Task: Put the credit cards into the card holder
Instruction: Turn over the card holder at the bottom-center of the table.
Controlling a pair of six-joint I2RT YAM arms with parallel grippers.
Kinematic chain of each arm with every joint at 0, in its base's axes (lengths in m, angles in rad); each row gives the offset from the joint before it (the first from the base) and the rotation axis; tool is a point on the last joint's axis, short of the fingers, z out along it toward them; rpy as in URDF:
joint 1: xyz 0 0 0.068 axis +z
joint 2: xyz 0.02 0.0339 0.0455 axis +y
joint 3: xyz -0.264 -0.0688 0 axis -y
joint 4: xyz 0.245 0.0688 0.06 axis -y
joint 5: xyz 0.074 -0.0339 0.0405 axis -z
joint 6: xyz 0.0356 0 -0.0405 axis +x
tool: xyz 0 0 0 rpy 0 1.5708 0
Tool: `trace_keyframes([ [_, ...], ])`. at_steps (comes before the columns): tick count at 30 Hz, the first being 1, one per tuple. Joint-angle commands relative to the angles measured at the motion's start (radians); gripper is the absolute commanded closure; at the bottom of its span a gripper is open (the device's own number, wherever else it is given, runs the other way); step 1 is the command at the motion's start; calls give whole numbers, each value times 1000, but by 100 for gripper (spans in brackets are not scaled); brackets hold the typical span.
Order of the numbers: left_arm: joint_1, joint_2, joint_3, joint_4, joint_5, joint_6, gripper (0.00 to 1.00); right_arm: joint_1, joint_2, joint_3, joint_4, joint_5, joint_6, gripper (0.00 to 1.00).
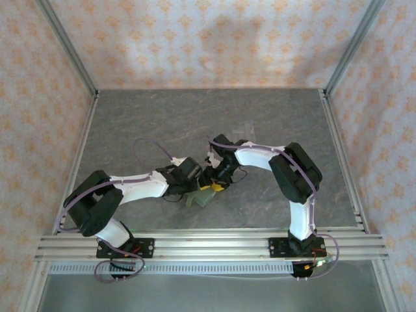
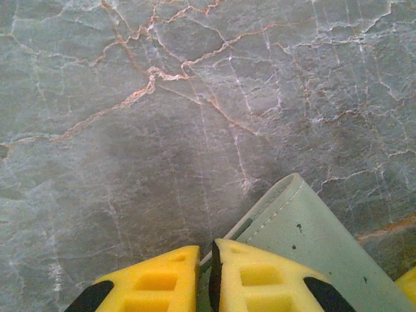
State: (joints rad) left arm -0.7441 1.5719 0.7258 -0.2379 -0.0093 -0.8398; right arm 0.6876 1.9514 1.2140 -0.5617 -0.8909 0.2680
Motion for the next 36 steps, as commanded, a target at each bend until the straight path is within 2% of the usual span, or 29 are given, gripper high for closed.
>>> trace_keyframes([
  [1, -29, 123, -72, -121, 80, -5, 86, 37, 37, 22, 25, 4, -2, 45],
  [6, -29, 128, -66, -122, 80, -3, 87, 59, 46, 7, 67, 28, 22, 63],
  [13, -28, 123, -57, -116, 88, 16, 87, 60, -58, -51, 162, 52, 78, 100],
  [17, -3, 70, -31, -141, 118, 55, 86, 49, -165, -52, 177, 105, 118, 100],
  [19, 13, -19, -10, -190, 123, 66, 83, 41, -221, -29, 107, 198, 119, 100],
  [23, 30, -193, 62, -388, -3, 95, 69, 83, -339, 86, -206, 687, 85, 100],
  [27, 96, -288, 52, -485, -14, 99, 63, 123, -425, 151, -409, 1034, 98, 100],
  [30, 118, -350, 40, -537, -27, 88, 62, 166, -413, 199, -544, 1207, 108, 100],
  [36, 136, -449, 72, -647, -94, 42, 61, 318, -280, 222, -619, 1364, 215, 100],
])
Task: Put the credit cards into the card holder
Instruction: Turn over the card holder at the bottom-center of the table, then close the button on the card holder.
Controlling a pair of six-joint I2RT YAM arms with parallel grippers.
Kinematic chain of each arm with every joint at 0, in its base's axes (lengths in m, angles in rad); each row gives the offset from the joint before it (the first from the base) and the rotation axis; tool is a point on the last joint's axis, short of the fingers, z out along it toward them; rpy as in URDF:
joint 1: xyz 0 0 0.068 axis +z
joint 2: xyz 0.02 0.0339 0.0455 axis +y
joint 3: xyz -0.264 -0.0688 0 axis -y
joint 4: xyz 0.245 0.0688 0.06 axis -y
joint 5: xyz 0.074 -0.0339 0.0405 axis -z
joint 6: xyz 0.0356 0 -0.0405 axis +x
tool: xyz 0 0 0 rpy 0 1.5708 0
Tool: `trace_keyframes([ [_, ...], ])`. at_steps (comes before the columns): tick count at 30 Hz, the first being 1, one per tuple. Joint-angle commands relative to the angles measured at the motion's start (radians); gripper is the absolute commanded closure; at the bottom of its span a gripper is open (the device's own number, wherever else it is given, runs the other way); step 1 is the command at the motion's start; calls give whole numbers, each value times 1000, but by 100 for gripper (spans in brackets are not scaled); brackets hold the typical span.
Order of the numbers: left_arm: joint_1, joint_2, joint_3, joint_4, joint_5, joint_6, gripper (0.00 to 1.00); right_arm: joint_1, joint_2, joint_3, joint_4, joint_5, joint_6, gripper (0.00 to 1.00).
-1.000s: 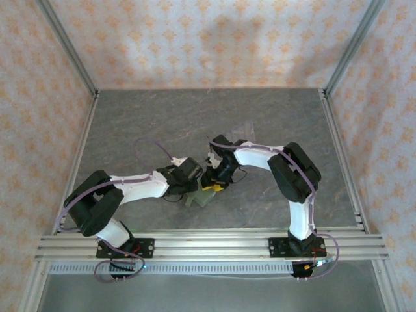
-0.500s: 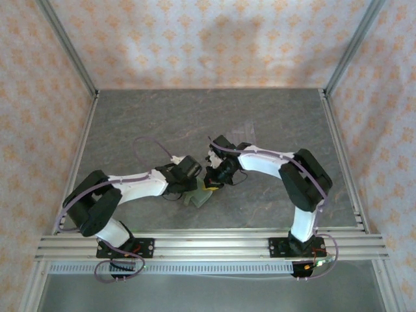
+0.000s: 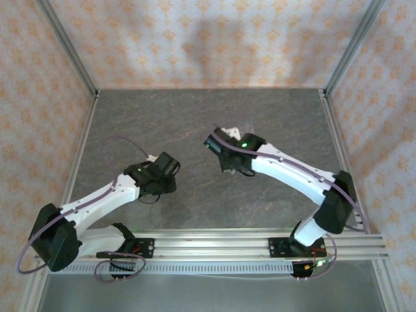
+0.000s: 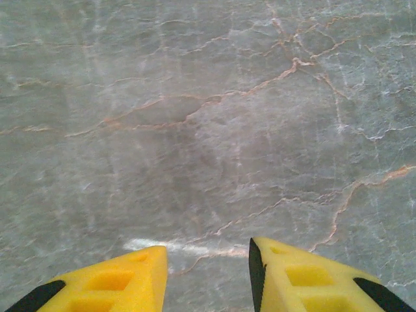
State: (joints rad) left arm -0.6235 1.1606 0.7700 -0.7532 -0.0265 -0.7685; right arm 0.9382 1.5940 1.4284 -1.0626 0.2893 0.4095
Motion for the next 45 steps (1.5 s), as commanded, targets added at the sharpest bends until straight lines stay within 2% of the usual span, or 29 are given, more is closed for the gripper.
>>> trace_keyframes([
  [1, 19, -48, 36, -153, -94, -36, 61, 86, 102, 10, -120, 190, 98, 100],
  [5, 50, -89, 66, -219, -127, -55, 60, 177, 217, 36, -115, 207, 190, 100],
  [8, 75, -124, 72, -242, -128, -65, 60, 223, 301, 56, -59, 149, 230, 99],
  [10, 89, -141, 78, -258, -129, -71, 59, 245, 324, 64, -5, 103, 232, 85],
  [16, 120, -177, 72, -267, -112, -77, 59, 257, 317, 45, 183, -105, 178, 55],
  [21, 124, -159, 77, -209, -24, -23, 60, 246, 217, 6, 270, -250, 130, 46],
  [25, 107, -94, 127, -135, 67, 64, 63, 155, 106, -85, 305, -333, 134, 49],
  [28, 32, -7, 197, -95, 111, 113, 64, 83, 52, -168, 305, -326, 124, 54],
  [32, -102, 162, 289, -39, 130, 126, 66, 3, 36, -252, 308, -367, 107, 54],
  [35, -139, 261, 322, 6, 154, 120, 69, -42, 12, -305, 366, -431, 104, 54],
  [40, -176, 379, 326, 63, 194, 127, 70, -81, 15, -352, 435, -540, 102, 58],
  [45, -211, 454, 303, 85, 193, 136, 71, -94, 26, -378, 469, -583, 103, 64],
])
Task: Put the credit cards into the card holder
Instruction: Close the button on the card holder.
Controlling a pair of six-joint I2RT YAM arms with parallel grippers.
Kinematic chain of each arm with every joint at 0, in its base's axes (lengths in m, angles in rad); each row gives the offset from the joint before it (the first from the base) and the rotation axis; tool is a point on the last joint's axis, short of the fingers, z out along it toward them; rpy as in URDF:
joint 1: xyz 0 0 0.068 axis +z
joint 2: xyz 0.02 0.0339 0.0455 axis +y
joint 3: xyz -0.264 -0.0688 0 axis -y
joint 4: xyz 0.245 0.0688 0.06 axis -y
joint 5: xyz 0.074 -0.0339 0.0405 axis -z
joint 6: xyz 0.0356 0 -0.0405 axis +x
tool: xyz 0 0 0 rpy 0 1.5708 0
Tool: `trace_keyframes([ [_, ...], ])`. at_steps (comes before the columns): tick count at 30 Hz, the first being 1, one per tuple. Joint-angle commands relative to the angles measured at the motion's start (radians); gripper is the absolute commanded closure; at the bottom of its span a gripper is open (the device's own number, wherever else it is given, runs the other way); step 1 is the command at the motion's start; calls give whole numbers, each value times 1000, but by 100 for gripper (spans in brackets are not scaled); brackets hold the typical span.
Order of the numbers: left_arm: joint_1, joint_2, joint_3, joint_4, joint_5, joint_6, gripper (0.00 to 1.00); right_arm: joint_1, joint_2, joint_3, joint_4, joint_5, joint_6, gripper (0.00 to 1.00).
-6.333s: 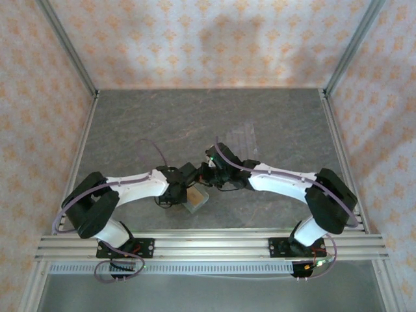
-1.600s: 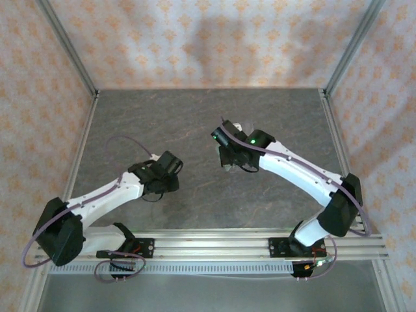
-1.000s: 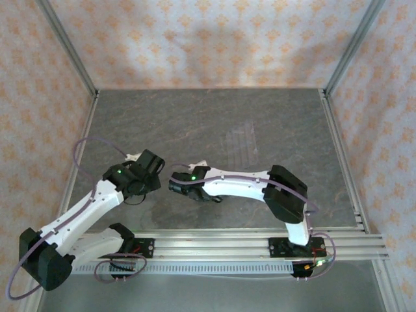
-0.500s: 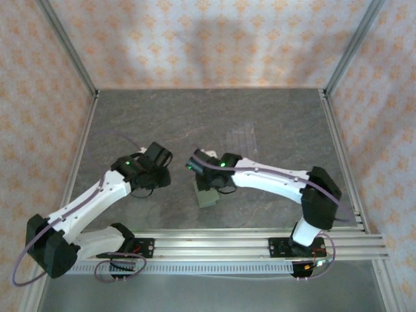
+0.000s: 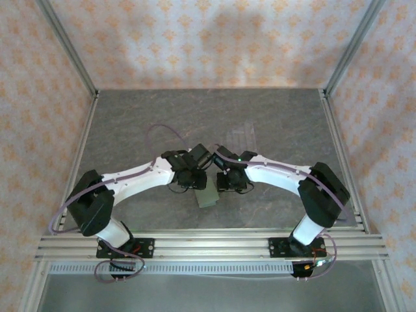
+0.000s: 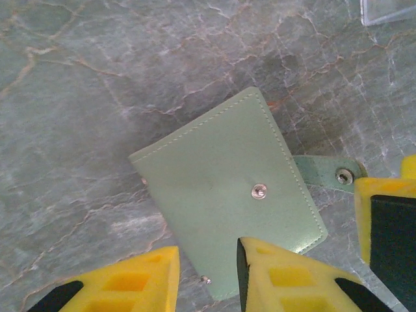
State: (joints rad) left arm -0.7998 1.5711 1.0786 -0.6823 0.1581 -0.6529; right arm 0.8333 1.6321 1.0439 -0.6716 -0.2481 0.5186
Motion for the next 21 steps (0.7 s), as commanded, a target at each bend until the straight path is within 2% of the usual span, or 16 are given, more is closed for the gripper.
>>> trace_keyframes([
  [1, -38, 50, -14, 18, 5, 22, 71, 7, -14, 4, 84, -51, -7, 65],
  [10, -47, 83, -145, 97, 8, 9, 72, -32, -44, -18, 145, -134, 3, 64],
  [21, -46, 79, -222, 168, 21, -28, 73, -38, -21, -11, 143, -150, 2, 73],
])
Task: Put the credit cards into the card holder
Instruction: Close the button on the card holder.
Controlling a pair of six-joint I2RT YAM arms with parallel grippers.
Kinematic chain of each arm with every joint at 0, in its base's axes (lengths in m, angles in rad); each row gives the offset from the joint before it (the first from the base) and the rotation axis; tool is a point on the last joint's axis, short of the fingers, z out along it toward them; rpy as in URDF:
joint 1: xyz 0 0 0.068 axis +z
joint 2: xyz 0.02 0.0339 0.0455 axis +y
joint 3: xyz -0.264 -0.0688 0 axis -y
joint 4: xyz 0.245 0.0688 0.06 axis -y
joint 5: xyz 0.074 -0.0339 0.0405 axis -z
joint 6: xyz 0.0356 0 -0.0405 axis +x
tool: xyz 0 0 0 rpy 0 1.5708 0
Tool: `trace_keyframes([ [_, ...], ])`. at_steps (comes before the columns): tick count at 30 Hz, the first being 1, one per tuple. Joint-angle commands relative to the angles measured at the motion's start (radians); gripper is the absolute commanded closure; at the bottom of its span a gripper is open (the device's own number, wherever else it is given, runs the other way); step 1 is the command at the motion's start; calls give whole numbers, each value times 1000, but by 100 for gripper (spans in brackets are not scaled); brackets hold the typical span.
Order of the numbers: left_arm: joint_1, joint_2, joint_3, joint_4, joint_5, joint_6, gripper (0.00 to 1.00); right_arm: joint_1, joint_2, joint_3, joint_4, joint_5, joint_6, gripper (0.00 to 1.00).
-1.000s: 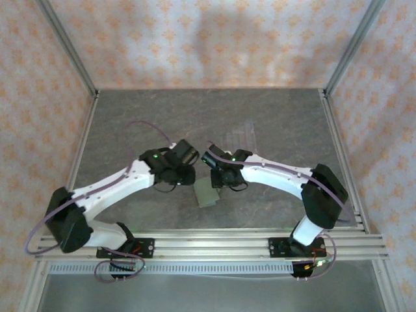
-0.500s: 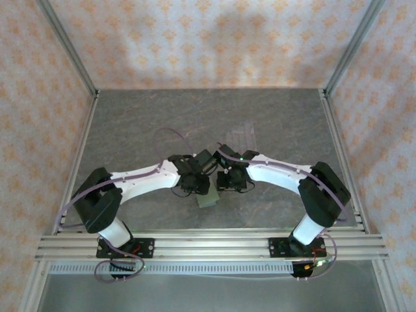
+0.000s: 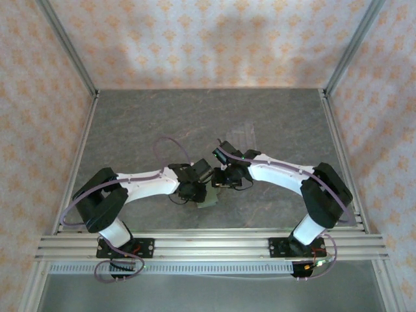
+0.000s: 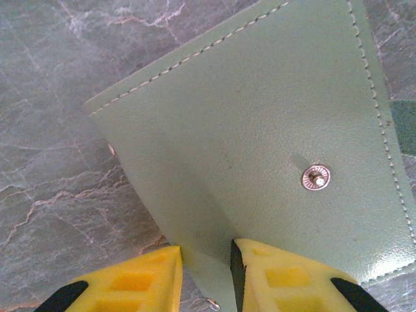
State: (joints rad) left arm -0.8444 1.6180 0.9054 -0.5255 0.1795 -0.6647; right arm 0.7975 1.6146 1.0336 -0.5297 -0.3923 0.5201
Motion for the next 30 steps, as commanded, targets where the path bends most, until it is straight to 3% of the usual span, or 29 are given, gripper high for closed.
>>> trace_keyframes([
  [1, -2, 33, -50, 13, 0, -16, 73, -2, -1, 0, -3, -6, 0, 73],
  [18, -2, 37, -57, 25, 3, -16, 75, -2, 32, 25, -68, 18, -25, 81],
  [30, -2, 12, -71, 9, 0, 15, 75, -1, 24, 26, -6, -69, -18, 100],
])
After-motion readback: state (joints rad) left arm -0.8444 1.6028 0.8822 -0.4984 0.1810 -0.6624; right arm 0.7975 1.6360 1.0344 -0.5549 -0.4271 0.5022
